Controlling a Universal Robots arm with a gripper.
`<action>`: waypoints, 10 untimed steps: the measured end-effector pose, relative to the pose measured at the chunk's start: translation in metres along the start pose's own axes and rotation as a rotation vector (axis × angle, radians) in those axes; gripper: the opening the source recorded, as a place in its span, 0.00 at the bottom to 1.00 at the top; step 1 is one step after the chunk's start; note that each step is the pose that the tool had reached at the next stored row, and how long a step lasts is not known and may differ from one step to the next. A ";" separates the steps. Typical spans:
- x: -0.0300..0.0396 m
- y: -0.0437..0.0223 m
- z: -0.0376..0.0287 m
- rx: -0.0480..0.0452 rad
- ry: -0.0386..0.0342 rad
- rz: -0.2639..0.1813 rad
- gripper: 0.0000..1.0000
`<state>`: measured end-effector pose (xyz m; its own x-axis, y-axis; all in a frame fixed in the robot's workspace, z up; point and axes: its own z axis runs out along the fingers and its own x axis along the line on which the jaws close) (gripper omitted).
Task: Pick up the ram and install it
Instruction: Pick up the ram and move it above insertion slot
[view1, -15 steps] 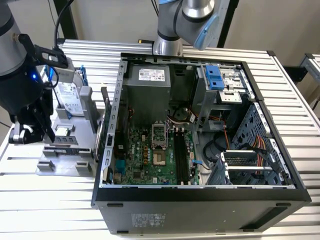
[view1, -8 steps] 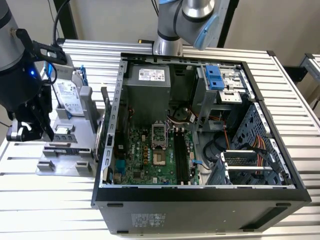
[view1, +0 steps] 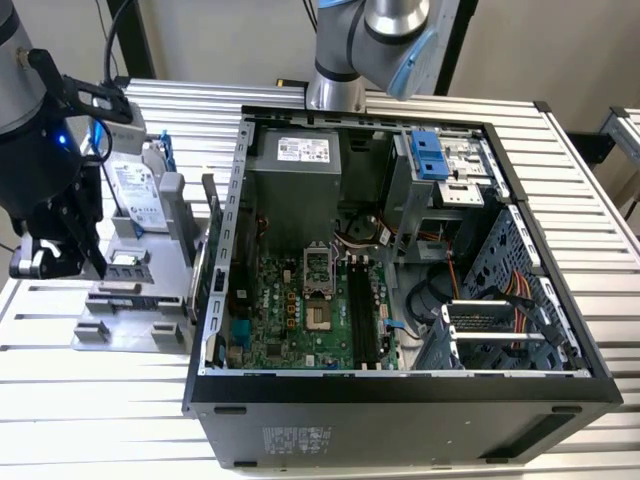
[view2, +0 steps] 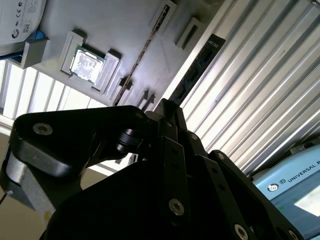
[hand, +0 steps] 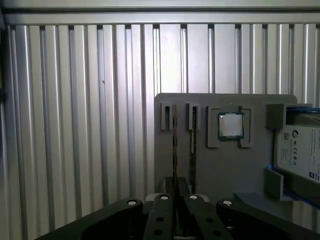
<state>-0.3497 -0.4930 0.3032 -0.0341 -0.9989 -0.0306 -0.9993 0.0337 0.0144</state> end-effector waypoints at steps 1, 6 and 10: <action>0.0000 0.0000 -0.0005 0.0001 -0.0001 0.000 0.00; -0.0001 0.0001 -0.0033 0.0001 0.0000 0.000 0.00; -0.0002 0.0001 -0.0055 0.0000 0.0000 0.000 0.00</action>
<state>-0.3497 -0.4930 0.3086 -0.0341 -0.9989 -0.0306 -0.9993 0.0337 0.0143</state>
